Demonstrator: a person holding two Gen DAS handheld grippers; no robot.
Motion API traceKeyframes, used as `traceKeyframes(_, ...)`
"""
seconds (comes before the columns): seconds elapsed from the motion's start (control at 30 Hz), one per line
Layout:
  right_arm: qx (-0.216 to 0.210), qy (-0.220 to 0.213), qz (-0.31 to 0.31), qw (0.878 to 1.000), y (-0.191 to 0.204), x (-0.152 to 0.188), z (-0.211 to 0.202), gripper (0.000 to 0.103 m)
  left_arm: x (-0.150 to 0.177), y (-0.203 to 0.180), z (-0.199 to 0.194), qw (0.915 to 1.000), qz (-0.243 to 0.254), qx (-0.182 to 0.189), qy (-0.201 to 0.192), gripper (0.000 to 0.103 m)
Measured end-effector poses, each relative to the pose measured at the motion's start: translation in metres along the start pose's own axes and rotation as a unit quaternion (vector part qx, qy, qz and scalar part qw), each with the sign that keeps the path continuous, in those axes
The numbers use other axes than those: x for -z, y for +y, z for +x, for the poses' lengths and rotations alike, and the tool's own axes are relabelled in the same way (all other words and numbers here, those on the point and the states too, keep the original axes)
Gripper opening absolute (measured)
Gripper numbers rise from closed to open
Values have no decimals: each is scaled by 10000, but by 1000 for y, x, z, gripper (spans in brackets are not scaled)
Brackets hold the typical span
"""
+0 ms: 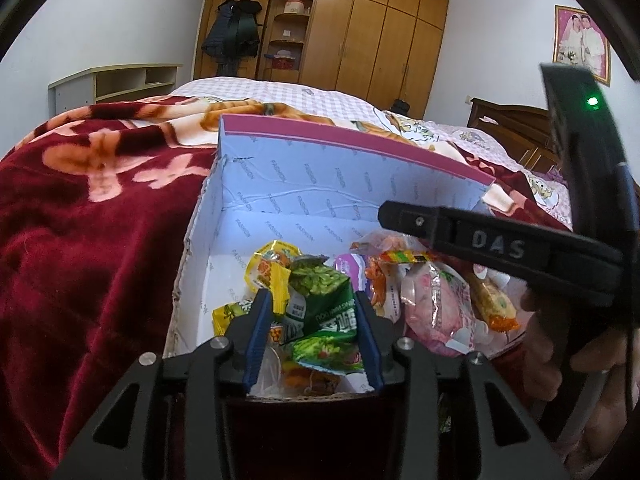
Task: Organize snacks
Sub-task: 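Open both tools to release the packets in the box, then withdraw both tools from the box toward the remaining snacks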
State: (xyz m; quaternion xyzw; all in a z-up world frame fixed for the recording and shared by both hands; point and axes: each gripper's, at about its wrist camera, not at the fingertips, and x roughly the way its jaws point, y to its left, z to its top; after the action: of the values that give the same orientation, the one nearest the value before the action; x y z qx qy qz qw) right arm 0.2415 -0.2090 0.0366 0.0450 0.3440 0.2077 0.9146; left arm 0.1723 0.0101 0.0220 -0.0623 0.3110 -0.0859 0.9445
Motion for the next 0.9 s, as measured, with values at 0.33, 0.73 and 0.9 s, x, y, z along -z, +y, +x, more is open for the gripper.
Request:
traceKeyframes(0.33, -89, -188, -31, 9998, 6, 7, -32, 47, -2, 5, -7, 9998, -167, -97, 13, 58)
traceKeyframes(0.73, -84, -432, 78, 9990, 0, 29, -79, 48, 1, -10, -34, 9999, -14, 106, -128, 64)
traceKeyframes(0.9, -57, -434, 126, 9990, -6, 42, -92, 48, 3, -14, -43, 9998, 19, 133, -145, 64)
